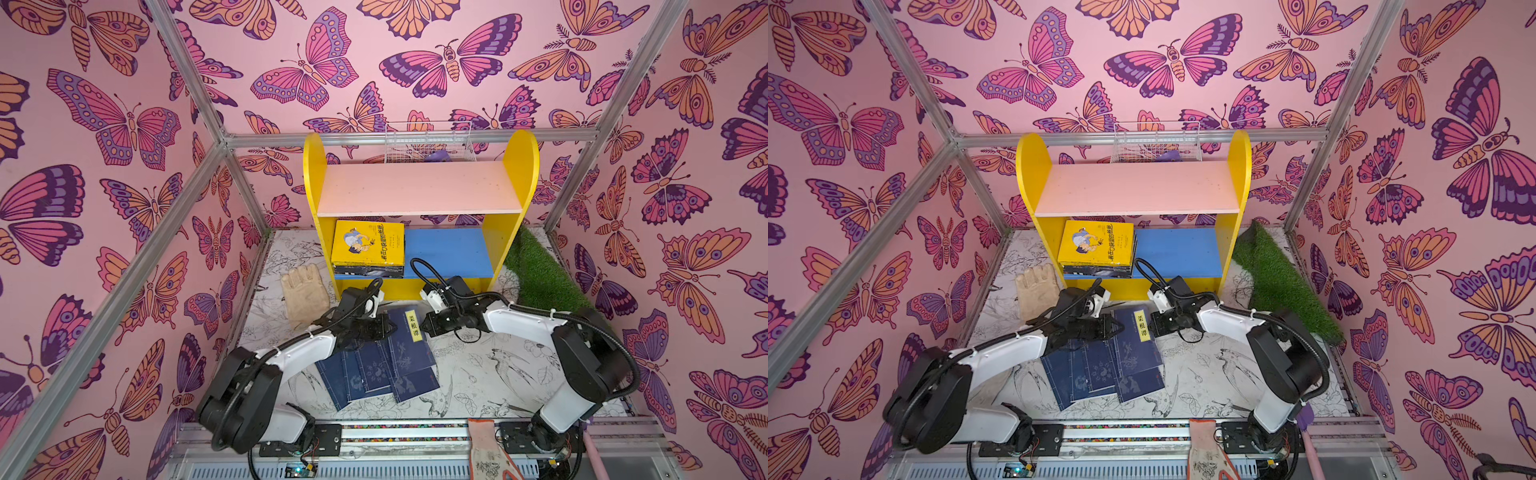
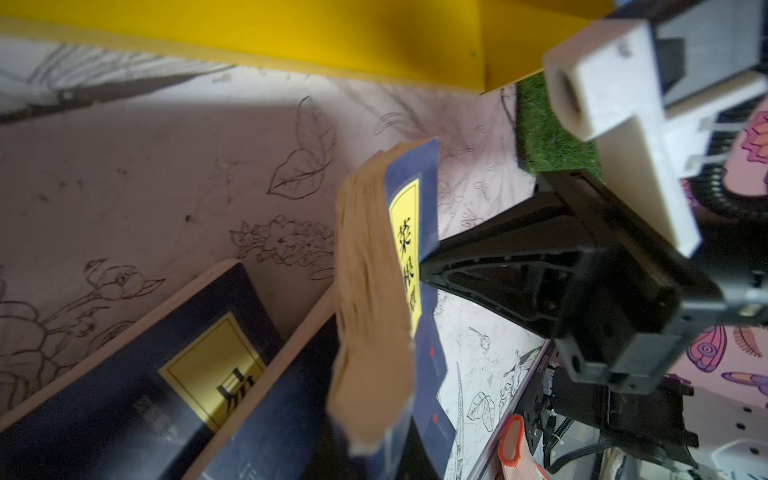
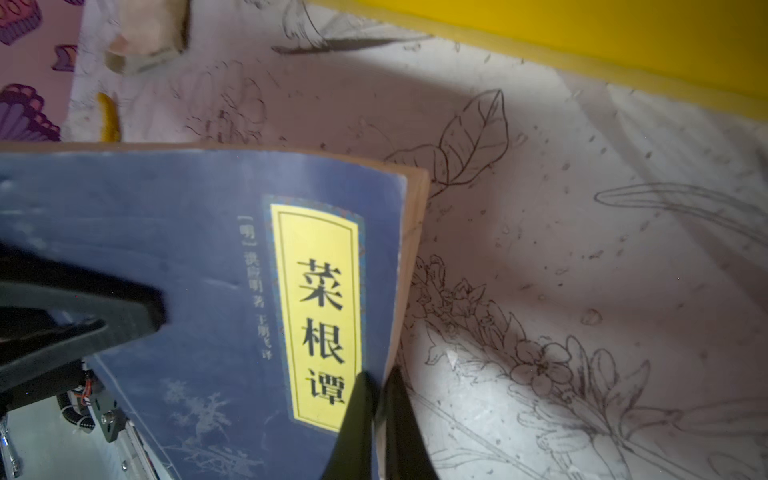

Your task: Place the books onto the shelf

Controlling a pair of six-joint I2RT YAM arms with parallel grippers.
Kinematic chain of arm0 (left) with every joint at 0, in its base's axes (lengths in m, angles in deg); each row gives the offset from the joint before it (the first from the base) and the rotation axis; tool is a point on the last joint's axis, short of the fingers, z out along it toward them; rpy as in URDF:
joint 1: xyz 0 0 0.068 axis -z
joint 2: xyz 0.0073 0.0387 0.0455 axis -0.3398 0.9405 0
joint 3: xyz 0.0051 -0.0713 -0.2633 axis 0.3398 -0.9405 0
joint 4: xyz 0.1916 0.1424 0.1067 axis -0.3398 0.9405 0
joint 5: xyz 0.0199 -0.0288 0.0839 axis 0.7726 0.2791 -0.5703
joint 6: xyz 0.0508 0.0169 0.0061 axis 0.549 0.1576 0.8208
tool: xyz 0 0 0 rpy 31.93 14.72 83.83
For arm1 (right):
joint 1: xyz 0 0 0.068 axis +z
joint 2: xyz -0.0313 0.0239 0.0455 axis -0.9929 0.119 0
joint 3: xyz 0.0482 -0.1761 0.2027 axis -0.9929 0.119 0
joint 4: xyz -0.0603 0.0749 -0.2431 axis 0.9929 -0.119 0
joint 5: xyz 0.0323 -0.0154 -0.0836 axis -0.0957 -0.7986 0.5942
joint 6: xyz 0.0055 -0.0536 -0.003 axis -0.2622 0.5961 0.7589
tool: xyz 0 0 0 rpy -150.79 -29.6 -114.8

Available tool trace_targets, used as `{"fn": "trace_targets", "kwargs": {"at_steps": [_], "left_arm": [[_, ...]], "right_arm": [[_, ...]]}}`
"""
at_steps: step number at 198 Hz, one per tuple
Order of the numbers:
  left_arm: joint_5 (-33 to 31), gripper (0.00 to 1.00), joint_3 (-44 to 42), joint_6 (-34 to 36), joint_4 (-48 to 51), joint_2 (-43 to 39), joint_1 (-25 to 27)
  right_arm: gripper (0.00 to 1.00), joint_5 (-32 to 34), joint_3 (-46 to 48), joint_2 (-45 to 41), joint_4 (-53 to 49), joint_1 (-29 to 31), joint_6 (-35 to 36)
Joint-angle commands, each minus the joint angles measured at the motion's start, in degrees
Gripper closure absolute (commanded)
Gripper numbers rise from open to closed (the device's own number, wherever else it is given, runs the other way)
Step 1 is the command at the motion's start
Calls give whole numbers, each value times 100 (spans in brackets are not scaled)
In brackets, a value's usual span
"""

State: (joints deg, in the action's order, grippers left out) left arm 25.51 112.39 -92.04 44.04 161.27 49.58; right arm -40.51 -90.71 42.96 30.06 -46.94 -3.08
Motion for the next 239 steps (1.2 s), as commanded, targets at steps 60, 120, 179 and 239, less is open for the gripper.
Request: {"fn": "trace_targets", "kwargs": {"at_steps": [60,120,179,239], "left_arm": [[407,100,236,41,842,-2917,230],[-1557,100,1771,-1283,-1596,-2919,236],[-4394,100,2548,-2320,-3309,-1583,244],[-6166,100,2884,-3202,-3617,-761,249]], "right_arm": [[41,3787,1100,-2233,137,-272,-693],[41,3450,1156,-2358,222,-269,-392],[41,3127,1115,-2325,322,-143,-299],[41,3098,1223,-2506,276,-31,-194]]}}
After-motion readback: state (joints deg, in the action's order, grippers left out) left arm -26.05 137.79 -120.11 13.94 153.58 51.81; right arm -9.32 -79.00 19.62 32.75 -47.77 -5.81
